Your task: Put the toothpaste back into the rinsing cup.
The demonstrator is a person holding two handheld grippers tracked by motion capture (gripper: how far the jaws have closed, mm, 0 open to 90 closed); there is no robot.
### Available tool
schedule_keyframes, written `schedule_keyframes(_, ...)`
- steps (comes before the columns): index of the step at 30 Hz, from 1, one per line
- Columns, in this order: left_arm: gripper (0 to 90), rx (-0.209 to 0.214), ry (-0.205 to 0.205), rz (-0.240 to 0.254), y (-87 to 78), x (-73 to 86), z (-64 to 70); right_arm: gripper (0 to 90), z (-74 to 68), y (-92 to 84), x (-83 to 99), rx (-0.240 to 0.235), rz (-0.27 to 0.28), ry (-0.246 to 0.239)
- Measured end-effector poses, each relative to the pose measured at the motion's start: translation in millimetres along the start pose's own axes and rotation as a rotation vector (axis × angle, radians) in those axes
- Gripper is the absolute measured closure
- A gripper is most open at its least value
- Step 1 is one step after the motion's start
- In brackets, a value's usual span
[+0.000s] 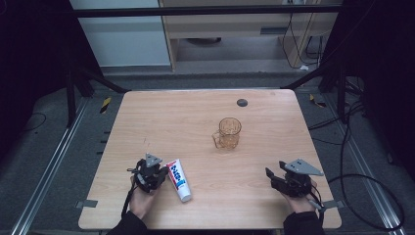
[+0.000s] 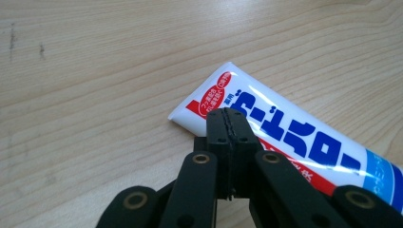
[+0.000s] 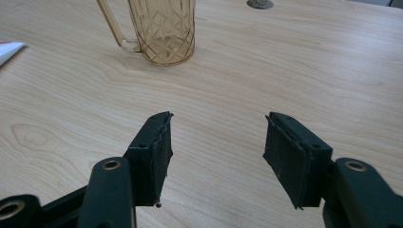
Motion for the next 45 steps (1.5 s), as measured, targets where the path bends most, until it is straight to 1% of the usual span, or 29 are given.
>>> schedule_keyframes(3, 88.7, 0.003, 0.005, 0.000, 2.5, -3.6, 2.6, 41.7, -0.3, -0.4, 0.3, -0.003, -0.002, 0.007)
schedule_keyframes(7, 88.7, 0.016, 0.002, 0.002, 6.3, -8.0, 6.2, 41.7, 0.2, 0.3, 0.3, 0.000, -0.001, 0.000)
schedule_keyframes(12, 88.7, 0.021, 0.016, 0.001, 8.8, -14.0, 13.2, 41.7, 0.6, 1.0, 0.4, 0.001, -0.001, -0.003)
schedule_keyframes(13, 88.7, 0.020, 0.024, 0.001, 9.3, -14.6, 13.9, 41.7, 0.6, 1.1, 0.6, 0.000, -0.001, -0.003)
schedule_keyframes(17, 88.6, 0.023, 0.036, -0.009, 10.7, -15.8, 17.7, 41.7, 0.6, 1.0, 0.7, -0.001, -0.001, 0.000)
schedule_keyframes(21, 88.6, 0.031, 0.037, -0.011, 12.5, -16.5, 20.5, 41.7, 0.2, 1.6, 1.0, -0.002, -0.003, -0.001)
schedule_keyframes(24, 88.7, 0.036, 0.045, -0.013, 13.2, -16.9, 23.1, 41.7, 0.0, 1.8, 1.0, -0.002, -0.004, -0.001)
schedule_keyframes(25, 88.7, 0.042, 0.061, -0.019, 13.6, -16.7, 26.0, 41.7, -0.1, 1.8, 1.0, -0.003, -0.004, -0.001)
schedule_keyframes(30, 88.6, 0.056, 0.091, -0.024, 13.0, -17.3, 32.2, 41.7, 0.5, 1.6, 1.0, -0.003, -0.003, 0.002)
schedule_keyframes(37, 88.7, 0.068, 0.110, -0.021, 12.4, -17.5, 36.7, 41.7, 0.0, 1.9, 1.1, -0.003, -0.005, -0.002)
schedule_keyframes(41, 88.3, 0.075, 0.121, -0.011, 11.8, -18.3, 39.1, 41.6, -0.1, 2.0, 1.3, -0.005, -0.007, -0.002)
schedule_keyframes(43, 86.8, 0.082, 0.122, -0.008, 10.3, -18.9, 39.4, 41.6, 0.0, 2.1, 1.4, -0.004, -0.008, -0.003)
schedule_keyframes(45, 84.4, 0.073, 0.134, -0.007, 6.5, -20.7, 38.1, 41.5, 0.2, 1.7, 1.7, -0.006, -0.009, 0.001)
Point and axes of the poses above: each handheld gripper's, and its own axes: y roughly forward along the jaws, x roughly out of its underside, z roughly to its right, the point moved 9 cm from there along y, roughly forward along the jaws, and after that the axes turned 8 degrees about -z, right-handed, at the moved point
